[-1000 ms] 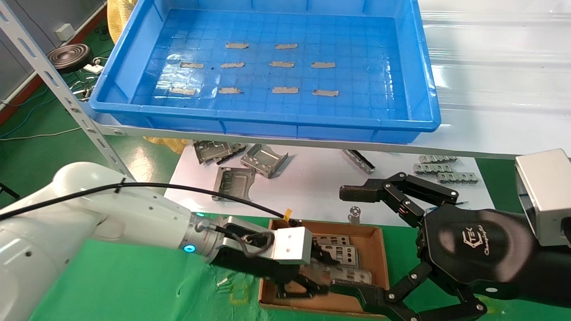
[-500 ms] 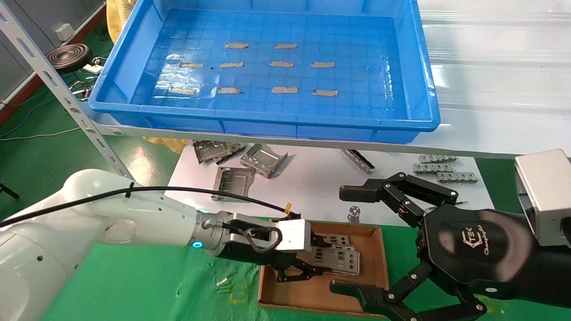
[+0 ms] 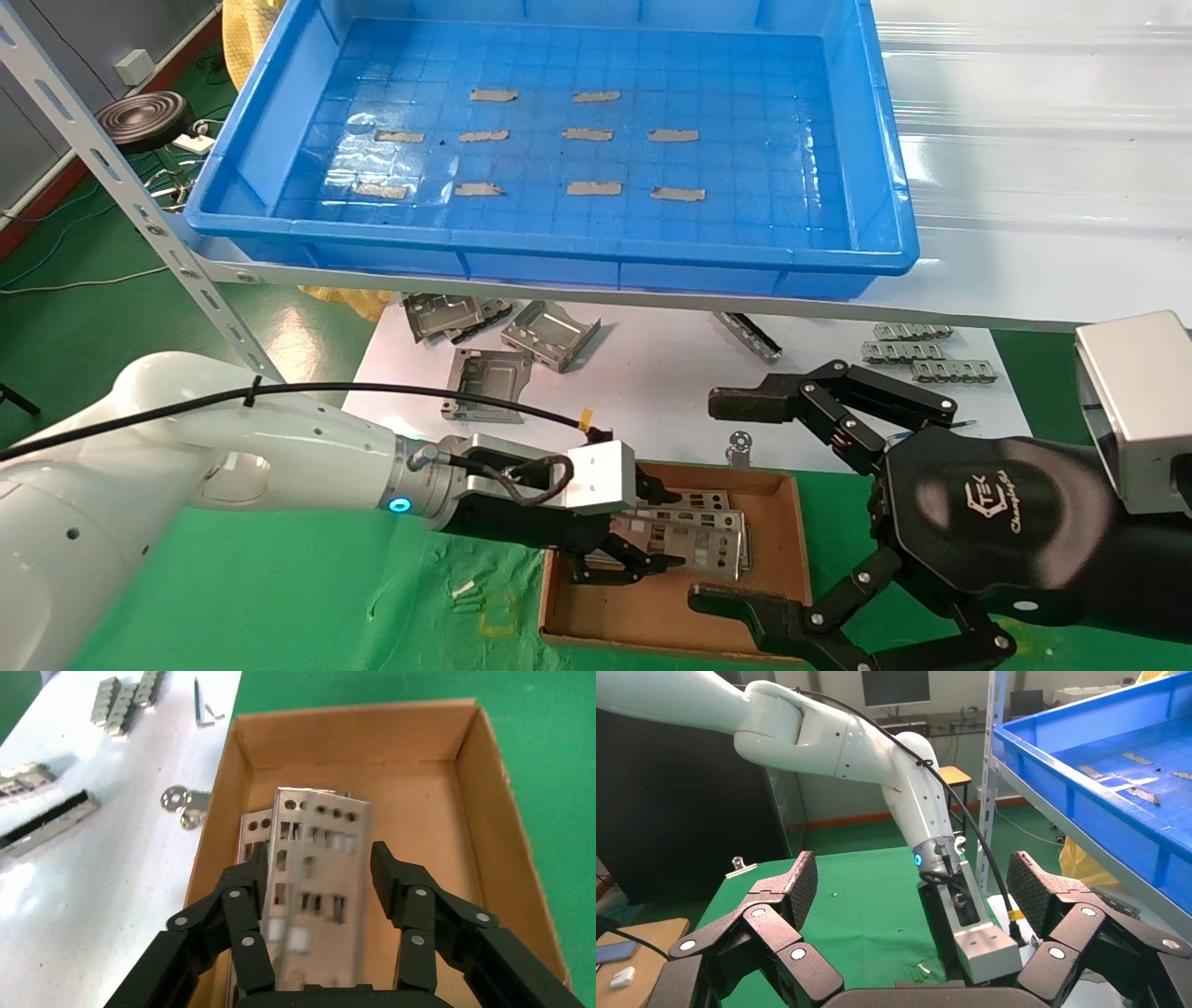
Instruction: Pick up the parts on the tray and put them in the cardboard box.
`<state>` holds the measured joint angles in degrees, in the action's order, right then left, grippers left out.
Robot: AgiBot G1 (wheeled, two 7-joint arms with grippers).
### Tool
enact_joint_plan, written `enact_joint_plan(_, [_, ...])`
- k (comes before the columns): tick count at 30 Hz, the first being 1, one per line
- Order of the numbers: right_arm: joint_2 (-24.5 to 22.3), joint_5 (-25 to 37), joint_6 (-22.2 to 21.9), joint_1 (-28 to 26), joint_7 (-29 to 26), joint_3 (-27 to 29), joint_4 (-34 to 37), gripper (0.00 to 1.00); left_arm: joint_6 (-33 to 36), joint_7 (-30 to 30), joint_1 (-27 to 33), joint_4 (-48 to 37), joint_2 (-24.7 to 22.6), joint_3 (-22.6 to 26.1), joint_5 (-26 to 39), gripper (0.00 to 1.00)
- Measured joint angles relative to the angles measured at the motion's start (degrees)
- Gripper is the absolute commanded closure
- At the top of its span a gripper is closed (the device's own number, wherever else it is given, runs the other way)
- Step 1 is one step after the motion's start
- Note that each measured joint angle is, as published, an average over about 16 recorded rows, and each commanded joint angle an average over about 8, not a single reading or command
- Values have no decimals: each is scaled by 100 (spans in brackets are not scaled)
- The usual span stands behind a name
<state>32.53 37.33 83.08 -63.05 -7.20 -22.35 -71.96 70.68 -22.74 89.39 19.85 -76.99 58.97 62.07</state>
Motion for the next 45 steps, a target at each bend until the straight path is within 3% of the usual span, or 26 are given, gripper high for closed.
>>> enact_joint_plan(18, [0,0,-1,1,0,0,1,0,1502,319,120,-584,260,-341,-862,0])
enact_joint_plan(25, [-1,-1,-2,1,1,0,1,0,1741,421,100,-630,334,-440,-1014,0])
enact_joint_plan(33, [-1,-1,-2,1,1,0,2,0,1712,603,-83,-243,578,-680,-1067,0])
enact_joint_plan(45, [-1,-1,-2,1,1,0,2,0,1672,1161,-631,895,1314,-1415,-1263,0])
